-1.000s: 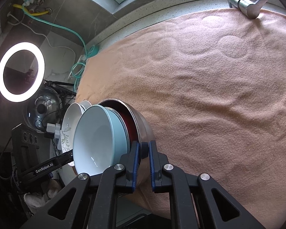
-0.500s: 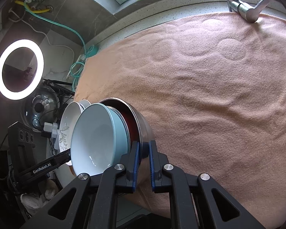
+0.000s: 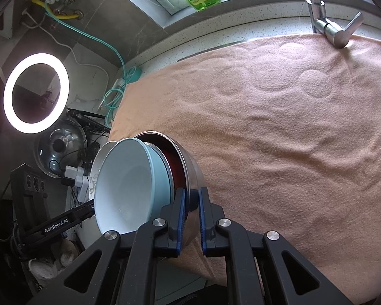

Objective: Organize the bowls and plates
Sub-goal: 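Lift the nested bowl stack with the right gripper toward the white plates, then lower the nested bowl stack onto the white plate stack, then open the right gripper and release the bowl rim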

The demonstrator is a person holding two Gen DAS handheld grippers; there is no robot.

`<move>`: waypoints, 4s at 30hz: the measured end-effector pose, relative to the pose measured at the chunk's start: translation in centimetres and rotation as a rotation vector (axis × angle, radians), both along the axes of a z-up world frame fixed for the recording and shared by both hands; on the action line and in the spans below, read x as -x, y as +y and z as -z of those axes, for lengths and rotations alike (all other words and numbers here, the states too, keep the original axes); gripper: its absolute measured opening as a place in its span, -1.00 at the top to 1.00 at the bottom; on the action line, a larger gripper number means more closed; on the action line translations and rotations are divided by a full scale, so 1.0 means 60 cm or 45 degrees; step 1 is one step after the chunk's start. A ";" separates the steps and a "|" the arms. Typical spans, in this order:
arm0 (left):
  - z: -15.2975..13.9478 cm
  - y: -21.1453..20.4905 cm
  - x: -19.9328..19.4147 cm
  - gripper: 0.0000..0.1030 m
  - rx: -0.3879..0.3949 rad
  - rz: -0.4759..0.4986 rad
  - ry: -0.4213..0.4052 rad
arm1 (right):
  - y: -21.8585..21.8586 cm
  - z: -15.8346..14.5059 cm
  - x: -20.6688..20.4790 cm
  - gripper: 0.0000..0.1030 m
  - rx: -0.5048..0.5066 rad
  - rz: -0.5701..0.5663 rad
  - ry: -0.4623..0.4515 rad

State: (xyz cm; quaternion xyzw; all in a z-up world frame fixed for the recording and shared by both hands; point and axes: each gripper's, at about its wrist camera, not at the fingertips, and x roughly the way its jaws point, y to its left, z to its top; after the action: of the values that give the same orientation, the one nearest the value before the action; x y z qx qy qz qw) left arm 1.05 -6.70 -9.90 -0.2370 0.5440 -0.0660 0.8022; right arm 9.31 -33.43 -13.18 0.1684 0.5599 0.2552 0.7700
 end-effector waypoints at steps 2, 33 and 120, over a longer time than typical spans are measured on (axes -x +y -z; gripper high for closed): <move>-0.007 0.006 0.002 0.84 -0.001 -0.006 -0.013 | 0.006 -0.010 0.001 0.82 0.001 -0.007 -0.014; -0.046 0.157 0.048 0.84 -0.039 -0.198 -0.080 | 0.186 -0.049 -0.006 0.81 -0.017 -0.184 -0.102; -0.031 0.268 0.058 0.81 -0.099 -0.286 -0.078 | 0.284 -0.012 0.017 0.78 -0.001 -0.179 -0.081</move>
State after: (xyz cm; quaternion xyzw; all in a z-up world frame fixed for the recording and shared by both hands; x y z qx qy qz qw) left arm -2.41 9.39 -8.02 -0.2630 0.4914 0.0380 0.8294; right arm 8.30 -16.40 -12.45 0.1206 0.5454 0.3140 0.7677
